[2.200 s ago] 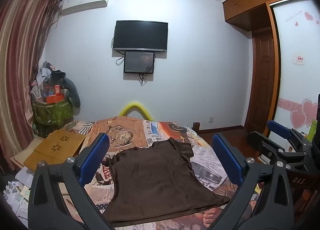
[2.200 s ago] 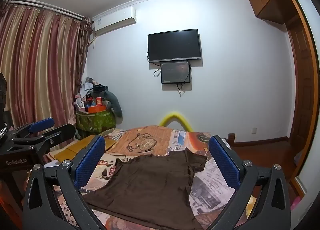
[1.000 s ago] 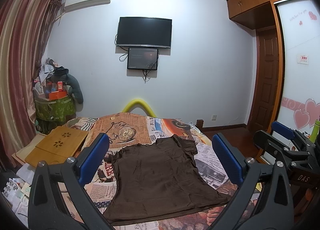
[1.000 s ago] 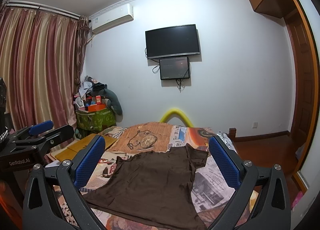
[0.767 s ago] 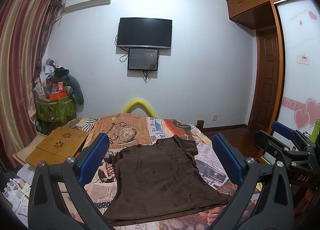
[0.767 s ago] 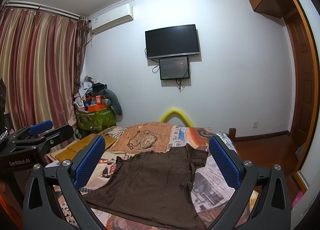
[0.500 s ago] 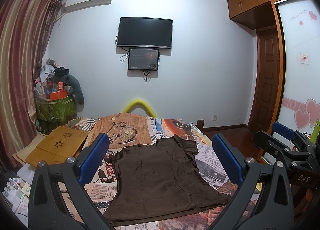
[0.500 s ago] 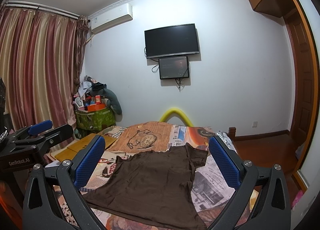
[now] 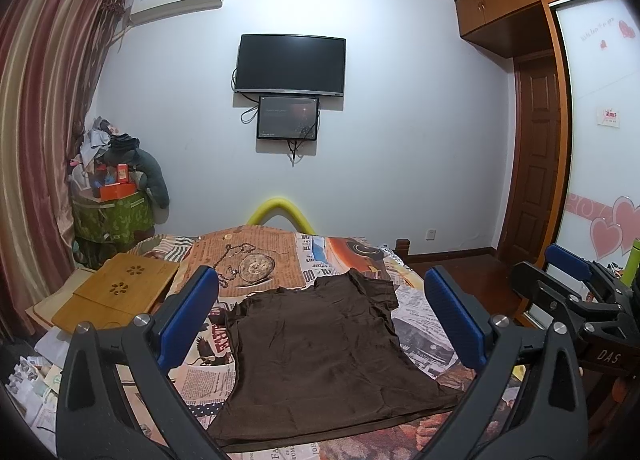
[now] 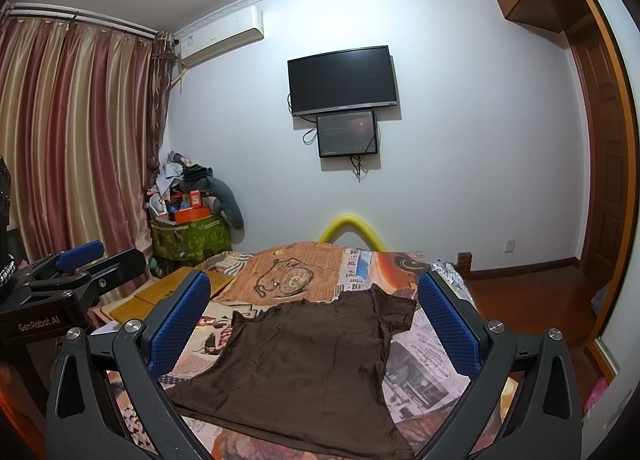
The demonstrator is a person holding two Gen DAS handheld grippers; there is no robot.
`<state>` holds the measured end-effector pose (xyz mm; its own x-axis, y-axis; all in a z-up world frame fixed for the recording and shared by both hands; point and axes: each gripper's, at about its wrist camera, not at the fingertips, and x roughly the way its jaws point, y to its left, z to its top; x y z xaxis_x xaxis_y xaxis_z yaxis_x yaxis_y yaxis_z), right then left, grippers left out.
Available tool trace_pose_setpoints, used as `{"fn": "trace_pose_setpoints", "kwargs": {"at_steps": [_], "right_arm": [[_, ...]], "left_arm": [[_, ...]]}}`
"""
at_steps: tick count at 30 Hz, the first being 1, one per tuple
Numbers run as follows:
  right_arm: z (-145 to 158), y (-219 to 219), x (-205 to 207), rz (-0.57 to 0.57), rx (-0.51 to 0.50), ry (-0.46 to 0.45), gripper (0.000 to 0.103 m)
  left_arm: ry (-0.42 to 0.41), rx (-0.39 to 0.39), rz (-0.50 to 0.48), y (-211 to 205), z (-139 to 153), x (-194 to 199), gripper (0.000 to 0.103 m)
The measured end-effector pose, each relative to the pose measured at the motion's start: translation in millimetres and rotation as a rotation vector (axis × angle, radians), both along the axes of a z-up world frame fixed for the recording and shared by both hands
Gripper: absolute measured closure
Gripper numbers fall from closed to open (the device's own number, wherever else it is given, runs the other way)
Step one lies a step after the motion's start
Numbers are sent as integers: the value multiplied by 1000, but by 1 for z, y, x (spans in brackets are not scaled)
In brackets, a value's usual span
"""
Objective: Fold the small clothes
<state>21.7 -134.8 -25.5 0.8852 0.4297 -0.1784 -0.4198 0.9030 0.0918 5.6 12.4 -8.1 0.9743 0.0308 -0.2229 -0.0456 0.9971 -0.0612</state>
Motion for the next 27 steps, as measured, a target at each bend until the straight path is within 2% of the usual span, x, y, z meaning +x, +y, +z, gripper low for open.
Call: {"fn": "trace_pose_setpoints", "kwargs": {"at_steps": [21,27], "right_arm": [[-6,2,3,-3,-1,20,0],[-14,6,15,-4,-12,55,0]], "left_arm": [[8,6,-1,2,-6,0,0],[41,0,19,12,-18,18,0]]}}
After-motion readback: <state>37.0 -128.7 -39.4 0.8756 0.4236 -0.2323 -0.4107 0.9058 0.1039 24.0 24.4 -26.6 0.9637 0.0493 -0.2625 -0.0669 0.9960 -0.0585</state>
